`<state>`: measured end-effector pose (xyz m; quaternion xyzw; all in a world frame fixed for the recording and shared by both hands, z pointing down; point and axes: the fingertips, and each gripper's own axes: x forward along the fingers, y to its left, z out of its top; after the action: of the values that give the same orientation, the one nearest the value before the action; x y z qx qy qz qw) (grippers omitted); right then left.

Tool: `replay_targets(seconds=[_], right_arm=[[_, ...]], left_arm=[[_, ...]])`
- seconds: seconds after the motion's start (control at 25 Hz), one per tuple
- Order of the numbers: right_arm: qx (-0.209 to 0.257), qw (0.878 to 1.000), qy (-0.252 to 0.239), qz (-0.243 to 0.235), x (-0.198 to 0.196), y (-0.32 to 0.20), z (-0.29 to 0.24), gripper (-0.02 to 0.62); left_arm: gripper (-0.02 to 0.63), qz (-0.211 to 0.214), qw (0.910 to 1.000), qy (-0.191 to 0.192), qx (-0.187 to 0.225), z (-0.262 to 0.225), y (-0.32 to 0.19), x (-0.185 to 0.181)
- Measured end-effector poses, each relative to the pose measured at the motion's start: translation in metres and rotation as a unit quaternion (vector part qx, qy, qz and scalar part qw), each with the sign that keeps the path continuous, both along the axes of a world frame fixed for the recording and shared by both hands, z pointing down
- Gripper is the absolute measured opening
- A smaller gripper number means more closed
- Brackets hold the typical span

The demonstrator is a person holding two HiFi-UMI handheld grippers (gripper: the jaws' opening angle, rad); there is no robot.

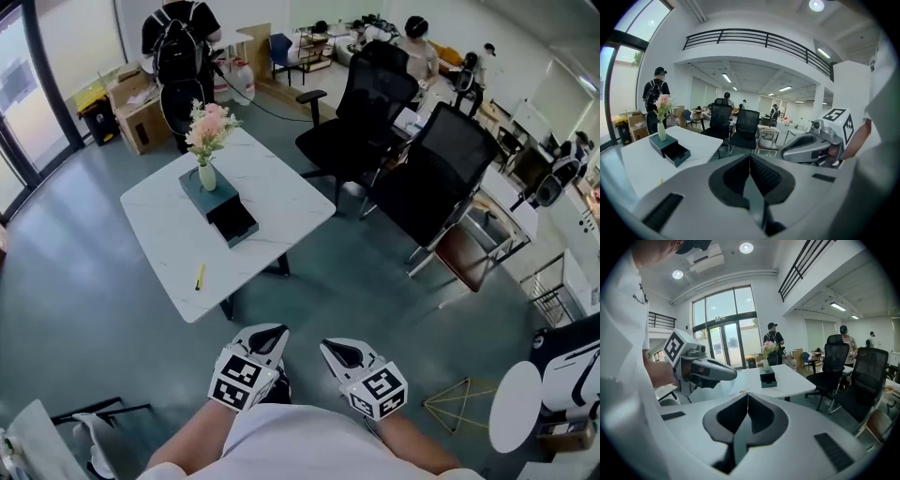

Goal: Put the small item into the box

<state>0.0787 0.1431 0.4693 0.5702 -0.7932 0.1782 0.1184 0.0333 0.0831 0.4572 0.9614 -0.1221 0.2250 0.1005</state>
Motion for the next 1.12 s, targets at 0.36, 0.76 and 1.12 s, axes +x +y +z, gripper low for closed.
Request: replay_targets(seconds=[0.36,0.76,1.12], right_arm=[[0.007,1.000,0.004,-0.023,0.027,-0.133,-0.014,0.015],[-0.006,0.999,0.013,-0.049,0.032,-0.210,-0.006,0.015],[-0.011,0.992,0.004,-0.125,0.041,-0.276,0.011,0.015]], left_arm=[[0.017,-0.020,0.9998,0.008,0.005,-0.006,-0.128,0.026],[0.017,-0.036,0.9993,0.003,-0.006,0.009,-0.192,0.025],[0.017,-0.116,0.9932,-0.010,-0.003,0.028,-0.254,0.025]])
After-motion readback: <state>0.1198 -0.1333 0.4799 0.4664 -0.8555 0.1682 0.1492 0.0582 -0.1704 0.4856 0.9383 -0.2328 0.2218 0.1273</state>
